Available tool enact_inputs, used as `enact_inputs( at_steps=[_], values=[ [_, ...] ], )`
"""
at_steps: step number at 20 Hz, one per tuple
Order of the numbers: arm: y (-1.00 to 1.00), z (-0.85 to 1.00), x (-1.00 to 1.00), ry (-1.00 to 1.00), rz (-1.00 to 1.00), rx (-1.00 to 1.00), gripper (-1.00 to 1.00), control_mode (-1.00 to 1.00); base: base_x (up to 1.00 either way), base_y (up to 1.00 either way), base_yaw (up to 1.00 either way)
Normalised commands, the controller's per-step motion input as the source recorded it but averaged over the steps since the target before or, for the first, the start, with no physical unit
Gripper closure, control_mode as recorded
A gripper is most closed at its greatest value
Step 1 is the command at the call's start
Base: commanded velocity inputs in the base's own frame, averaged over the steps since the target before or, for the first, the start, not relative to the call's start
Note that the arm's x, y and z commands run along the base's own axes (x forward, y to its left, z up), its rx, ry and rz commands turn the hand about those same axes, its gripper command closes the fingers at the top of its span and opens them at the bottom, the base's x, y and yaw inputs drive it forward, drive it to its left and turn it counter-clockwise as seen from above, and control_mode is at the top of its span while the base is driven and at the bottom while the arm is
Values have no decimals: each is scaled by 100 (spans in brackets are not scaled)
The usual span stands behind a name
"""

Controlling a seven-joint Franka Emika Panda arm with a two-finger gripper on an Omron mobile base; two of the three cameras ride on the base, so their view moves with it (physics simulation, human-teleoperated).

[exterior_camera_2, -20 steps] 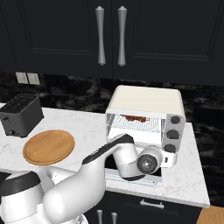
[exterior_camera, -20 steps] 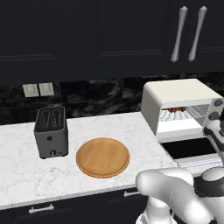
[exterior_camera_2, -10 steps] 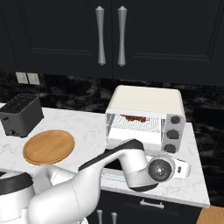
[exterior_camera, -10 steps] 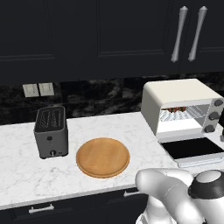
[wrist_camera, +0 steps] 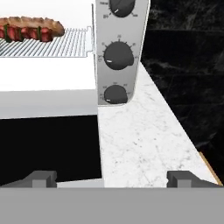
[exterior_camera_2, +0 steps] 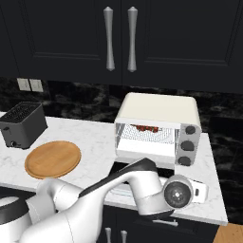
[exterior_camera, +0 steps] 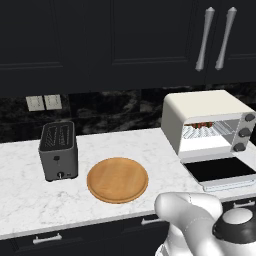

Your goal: Pick up the kebab skewer and baguette bread, and place them inside the toaster oven. Close the toaster oven door and start by setting the timer.

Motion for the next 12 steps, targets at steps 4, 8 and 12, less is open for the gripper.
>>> enact_inputs(
  at_steps=[4, 8, 12],
  values=[
    [1, 0, -2, 0, 1, 0, -100, -100, 0, 0, 0],
    [4, -29, -22, 0, 2, 0, -100, -100, 0, 0, 0],
    [8, -48, -27, 0, 3, 0, -100, -100, 0, 0, 0]
  ],
)
